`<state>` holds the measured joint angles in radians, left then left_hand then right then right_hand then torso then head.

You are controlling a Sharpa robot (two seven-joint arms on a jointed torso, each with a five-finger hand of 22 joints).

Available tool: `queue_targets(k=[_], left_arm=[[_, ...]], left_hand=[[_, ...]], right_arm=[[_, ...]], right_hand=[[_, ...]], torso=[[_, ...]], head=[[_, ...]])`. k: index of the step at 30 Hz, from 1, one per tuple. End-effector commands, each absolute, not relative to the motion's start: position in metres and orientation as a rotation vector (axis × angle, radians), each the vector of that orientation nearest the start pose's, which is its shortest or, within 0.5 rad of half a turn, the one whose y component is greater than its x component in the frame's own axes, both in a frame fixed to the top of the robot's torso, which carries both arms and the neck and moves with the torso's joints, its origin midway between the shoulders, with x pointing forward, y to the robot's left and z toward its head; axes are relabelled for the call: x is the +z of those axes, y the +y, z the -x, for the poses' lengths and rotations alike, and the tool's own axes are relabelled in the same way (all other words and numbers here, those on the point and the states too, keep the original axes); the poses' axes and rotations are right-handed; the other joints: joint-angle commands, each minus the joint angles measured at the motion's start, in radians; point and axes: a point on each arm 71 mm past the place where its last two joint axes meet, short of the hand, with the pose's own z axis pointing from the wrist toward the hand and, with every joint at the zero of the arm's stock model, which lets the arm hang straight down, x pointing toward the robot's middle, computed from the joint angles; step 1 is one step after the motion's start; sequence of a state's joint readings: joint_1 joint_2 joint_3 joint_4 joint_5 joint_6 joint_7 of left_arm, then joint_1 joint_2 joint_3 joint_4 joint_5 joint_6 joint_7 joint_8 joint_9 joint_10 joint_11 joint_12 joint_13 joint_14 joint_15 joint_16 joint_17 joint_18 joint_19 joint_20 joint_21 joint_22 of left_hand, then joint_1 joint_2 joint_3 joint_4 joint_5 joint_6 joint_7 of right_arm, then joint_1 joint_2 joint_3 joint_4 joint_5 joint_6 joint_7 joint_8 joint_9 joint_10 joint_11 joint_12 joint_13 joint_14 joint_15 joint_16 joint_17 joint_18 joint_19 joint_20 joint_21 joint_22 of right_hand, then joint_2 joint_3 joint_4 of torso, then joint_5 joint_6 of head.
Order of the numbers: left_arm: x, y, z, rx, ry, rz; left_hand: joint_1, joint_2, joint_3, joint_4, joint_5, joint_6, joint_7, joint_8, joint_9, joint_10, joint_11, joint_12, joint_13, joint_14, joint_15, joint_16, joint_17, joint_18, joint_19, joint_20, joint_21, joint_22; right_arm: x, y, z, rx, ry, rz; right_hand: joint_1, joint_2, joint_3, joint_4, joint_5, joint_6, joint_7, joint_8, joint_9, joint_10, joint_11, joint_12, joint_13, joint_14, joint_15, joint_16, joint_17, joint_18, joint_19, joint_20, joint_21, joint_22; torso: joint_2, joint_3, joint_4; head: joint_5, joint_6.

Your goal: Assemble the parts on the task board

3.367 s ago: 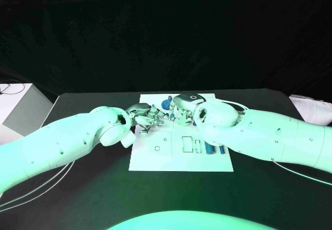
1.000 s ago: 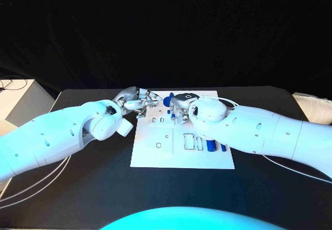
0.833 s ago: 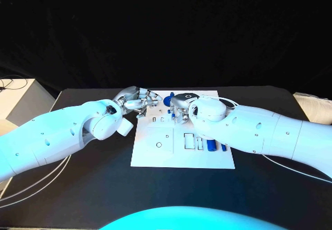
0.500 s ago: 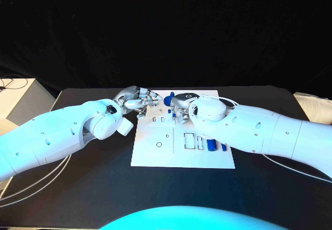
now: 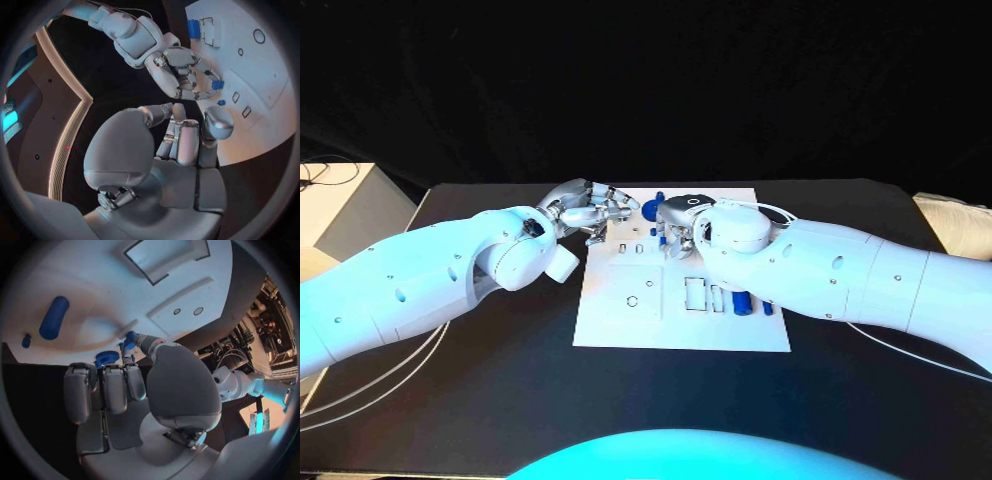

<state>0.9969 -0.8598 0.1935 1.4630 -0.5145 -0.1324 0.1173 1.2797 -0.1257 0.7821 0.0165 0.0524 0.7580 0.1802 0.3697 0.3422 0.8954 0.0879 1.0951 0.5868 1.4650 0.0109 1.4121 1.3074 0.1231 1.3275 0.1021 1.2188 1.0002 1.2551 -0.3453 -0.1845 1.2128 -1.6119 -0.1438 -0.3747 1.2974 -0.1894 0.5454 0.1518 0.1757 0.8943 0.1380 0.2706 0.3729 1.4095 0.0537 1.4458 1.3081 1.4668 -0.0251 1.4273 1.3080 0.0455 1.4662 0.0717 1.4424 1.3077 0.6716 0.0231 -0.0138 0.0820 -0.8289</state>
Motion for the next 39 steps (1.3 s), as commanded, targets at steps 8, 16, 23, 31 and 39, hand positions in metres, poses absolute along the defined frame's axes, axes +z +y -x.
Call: queue_targets(k=[8, 16, 23, 31, 39], left_arm=[[-0.2091, 0.2246, -0.4855, -1.365, 1.751, 0.796], [-0.2094, 0.2240, -0.4853, -1.364, 1.758, 0.795], [-0.2096, 0.2240, -0.4852, -1.364, 1.762, 0.793], [-0.2098, 0.2232, -0.4849, -1.367, 1.769, 0.791], [-0.2100, 0.2229, -0.4848, -1.367, 1.774, 0.789]], left_hand=[[0.000, 0.006, -0.006, -0.001, -0.001, 0.003, 0.001, 0.004, 0.001, -0.001, 0.006, 0.003, -0.001, 0.004, 0.008, 0.006, 0.093, -0.010, 0.001, 0.006, 0.007, 0.001], [0.000, 0.005, -0.008, -0.001, -0.001, -0.001, 0.001, 0.006, 0.002, -0.001, 0.006, 0.004, -0.001, 0.005, 0.008, 0.006, 0.093, -0.010, 0.001, 0.007, 0.007, 0.001], [-0.001, 0.005, -0.009, 0.000, -0.001, -0.004, 0.001, 0.007, 0.002, -0.002, 0.006, 0.004, -0.002, 0.005, 0.008, 0.006, 0.093, -0.010, 0.001, 0.007, 0.008, 0.002], [-0.001, 0.005, -0.009, 0.000, -0.001, -0.004, 0.001, 0.007, 0.002, -0.002, 0.006, 0.004, -0.002, 0.005, 0.008, 0.006, 0.093, -0.010, 0.001, 0.007, 0.008, 0.002], [-0.002, 0.005, -0.011, 0.002, -0.001, -0.007, 0.001, 0.009, 0.003, -0.001, 0.006, 0.004, -0.002, 0.005, 0.008, 0.007, 0.093, -0.010, 0.001, 0.007, 0.008, 0.002]], right_arm=[[-0.2253, -0.0364, -0.5081, 0.399, 1.795, 0.442], [-0.2250, -0.0349, -0.5081, 0.403, 1.786, 0.434], [-0.2247, -0.0351, -0.5086, 0.401, 1.779, 0.425], [-0.2248, -0.0336, -0.5085, 0.400, 1.771, 0.418], [-0.2264, -0.0329, -0.5085, 0.396, 1.773, 0.420]], right_hand=[[-0.013, -0.003, 0.004, -0.001, 0.000, -0.002, 0.000, 0.003, -0.001, -0.001, -0.001, 0.000, 0.103, 0.051, -0.005, 0.003, 0.011, -0.015, 0.082, -0.005, -0.003, 0.131], [-0.019, -0.008, 0.002, -0.002, -0.003, -0.004, 0.001, 0.003, -0.001, -0.001, 0.000, -0.001, 0.103, 0.051, -0.004, 0.002, 0.011, -0.014, 0.082, -0.005, -0.004, 0.130], [-0.019, -0.008, 0.002, -0.002, -0.003, -0.004, 0.001, 0.003, -0.001, -0.001, 0.000, -0.001, 0.103, 0.050, -0.004, 0.002, 0.010, -0.014, 0.082, -0.005, -0.004, 0.130], [-0.019, -0.008, 0.002, -0.002, -0.003, -0.004, 0.001, 0.003, -0.001, -0.001, 0.000, -0.001, 0.103, 0.050, -0.004, 0.002, 0.010, -0.014, 0.082, -0.005, -0.004, 0.130], [-0.020, -0.008, 0.003, -0.003, -0.003, -0.004, 0.002, 0.004, -0.001, -0.002, 0.000, -0.001, 0.102, 0.050, -0.004, 0.001, 0.010, -0.014, 0.082, -0.004, -0.005, 0.129]], torso=[[0.000, 0.0003, -0.0007], [0.000, 0.0001, -0.0002], [0.000, 0.0007, -0.0004], [0.000, 0.0008, -0.0012], [0.000, 0.0006, -0.0010]], head=[[0.001, 0.000], [0.000, 0.001], [0.002, 0.001], [0.003, 0.001], [0.002, 0.001]])
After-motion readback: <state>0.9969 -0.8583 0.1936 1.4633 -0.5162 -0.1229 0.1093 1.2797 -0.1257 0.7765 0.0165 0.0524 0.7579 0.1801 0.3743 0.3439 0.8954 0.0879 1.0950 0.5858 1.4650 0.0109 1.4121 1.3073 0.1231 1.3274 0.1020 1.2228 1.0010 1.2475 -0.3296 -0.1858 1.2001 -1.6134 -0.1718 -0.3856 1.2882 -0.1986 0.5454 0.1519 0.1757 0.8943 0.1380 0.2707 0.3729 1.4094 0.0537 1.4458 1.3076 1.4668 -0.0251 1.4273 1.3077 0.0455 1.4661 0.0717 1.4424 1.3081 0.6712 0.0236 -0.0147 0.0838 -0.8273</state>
